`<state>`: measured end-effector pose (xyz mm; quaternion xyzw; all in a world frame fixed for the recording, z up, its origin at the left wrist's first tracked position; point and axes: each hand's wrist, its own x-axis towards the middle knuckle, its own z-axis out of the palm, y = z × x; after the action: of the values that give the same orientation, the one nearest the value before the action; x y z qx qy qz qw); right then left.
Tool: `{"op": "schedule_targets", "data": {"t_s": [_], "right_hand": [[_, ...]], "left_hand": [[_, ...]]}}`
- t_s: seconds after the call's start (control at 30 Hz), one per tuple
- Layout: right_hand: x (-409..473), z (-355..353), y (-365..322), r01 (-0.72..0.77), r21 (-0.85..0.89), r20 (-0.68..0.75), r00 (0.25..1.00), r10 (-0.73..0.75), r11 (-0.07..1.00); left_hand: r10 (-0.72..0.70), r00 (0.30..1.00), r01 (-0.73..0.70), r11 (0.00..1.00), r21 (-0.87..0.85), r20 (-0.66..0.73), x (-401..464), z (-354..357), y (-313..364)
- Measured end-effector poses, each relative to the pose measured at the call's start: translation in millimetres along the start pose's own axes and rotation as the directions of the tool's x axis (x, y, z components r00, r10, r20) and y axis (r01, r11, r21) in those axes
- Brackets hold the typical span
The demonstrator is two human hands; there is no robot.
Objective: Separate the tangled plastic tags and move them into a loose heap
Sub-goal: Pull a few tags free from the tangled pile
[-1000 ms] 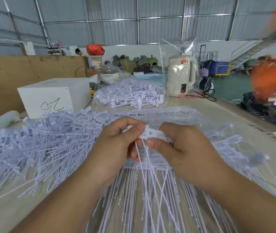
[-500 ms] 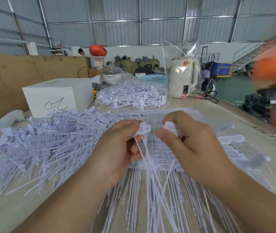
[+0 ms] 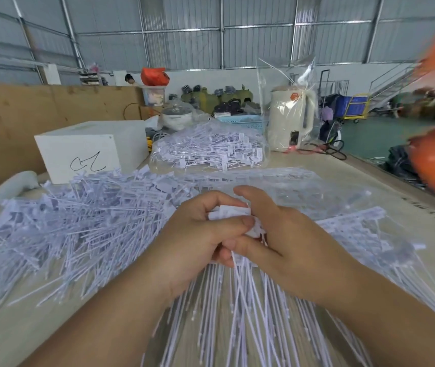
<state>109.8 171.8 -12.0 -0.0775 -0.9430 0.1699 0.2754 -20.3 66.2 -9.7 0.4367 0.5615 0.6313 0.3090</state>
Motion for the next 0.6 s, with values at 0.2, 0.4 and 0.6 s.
{"op": "schedule_targets", "data": {"t_s": [0.2,0.4,0.6], "right_hand": [[-1.4,-23.4,9.2,-0.047,-0.031,0.018,0.999,0.047,0.998],[-1.9,-29.5,10.2,-0.017,-0.098,0.014,1.000,0.018,0.995],[-1.9,-27.4,5.1,0.029,-0.142,-0.067,0.997,-0.039,0.989]], "left_hand": [[0.053,0.995,-0.054,0.999,-0.001,-0.081,3.3,-7.3,4.9],[0.051,0.999,-0.050,0.993,0.104,-0.012,-0.2,-4.6,6.6],[0.087,0.995,-0.083,0.995,0.061,-0.056,-1.8,2.6,6.7]]}}
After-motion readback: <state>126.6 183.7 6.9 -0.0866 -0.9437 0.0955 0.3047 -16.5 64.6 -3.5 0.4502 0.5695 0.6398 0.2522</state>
